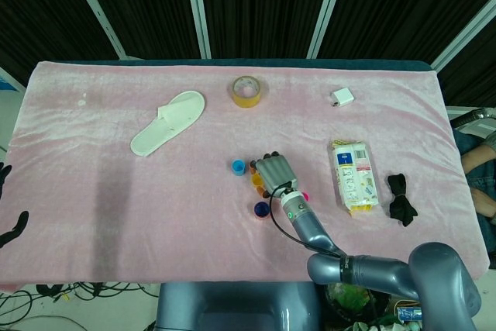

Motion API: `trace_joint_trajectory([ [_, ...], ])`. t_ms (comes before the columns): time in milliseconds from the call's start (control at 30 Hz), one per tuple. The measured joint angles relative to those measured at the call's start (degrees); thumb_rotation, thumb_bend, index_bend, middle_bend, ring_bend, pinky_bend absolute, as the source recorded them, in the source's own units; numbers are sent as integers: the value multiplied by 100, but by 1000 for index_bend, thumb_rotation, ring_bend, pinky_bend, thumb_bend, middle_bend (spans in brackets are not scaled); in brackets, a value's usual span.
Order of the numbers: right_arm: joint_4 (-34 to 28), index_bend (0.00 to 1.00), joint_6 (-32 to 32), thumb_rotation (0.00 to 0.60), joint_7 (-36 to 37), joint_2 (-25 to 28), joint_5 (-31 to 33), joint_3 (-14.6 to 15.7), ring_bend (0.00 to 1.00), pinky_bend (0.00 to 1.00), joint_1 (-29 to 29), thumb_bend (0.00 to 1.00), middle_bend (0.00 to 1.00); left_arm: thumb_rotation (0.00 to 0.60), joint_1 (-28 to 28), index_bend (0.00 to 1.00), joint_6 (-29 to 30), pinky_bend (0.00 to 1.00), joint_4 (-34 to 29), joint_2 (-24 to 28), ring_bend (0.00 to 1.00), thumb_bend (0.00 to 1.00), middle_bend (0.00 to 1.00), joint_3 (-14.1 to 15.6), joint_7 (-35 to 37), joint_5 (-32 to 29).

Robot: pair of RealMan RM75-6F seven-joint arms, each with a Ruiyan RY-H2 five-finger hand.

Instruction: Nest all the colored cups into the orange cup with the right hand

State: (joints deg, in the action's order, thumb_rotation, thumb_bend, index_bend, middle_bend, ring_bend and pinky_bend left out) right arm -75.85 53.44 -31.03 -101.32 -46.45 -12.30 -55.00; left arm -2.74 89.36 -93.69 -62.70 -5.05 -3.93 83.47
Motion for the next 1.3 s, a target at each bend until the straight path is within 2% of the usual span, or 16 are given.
trace_joint_trajectory([
  [200, -6, 528, 66, 600, 136, -12, -174, -50, 322, 234, 45, 286, 526, 600, -5, 53, -26, 0, -7, 23, 0, 341, 45, 21, -2, 11],
  [400, -388, 528, 137, 600, 127, 259, -241, -127, 321, 233, 81, 290, 520, 600, -2, 53, -25, 0, -17, 24, 0, 341, 45, 16, -3, -5],
  [500, -769, 528, 267, 600, 26, 494, -270, -134, 321, 234, 133, 292, 514, 600, -4, 53, -21, 0, -25, 22, 0, 342, 45, 20, -21, 7],
  [633, -1590, 529, 504, 600, -202, 926, -257, -99, 322, 233, 252, 291, 510, 600, -2, 53, -26, 0, -37, 23, 0, 342, 45, 24, -39, -1],
  [933, -3218, 529, 1037, 600, -867, 1707, -301, 224, 321, 234, 505, 292, 509, 600, 1, 53, -9, 0, -46, 11, 0, 342, 45, 28, -65, 14],
  [1100, -3496, 529, 1189, 600, -1085, 1758, -552, 473, 321, 234, 575, 291, 509, 600, 0, 53, -9, 0, -45, 9, 0, 341, 45, 24, -60, 8],
  [1300, -3451, 529, 1222, 600, -1146, 1613, -593, 606, 321, 233, 614, 291, 509, 600, -1, 53, -8, 0, -40, 8, 0, 342, 45, 25, -53, 15],
])
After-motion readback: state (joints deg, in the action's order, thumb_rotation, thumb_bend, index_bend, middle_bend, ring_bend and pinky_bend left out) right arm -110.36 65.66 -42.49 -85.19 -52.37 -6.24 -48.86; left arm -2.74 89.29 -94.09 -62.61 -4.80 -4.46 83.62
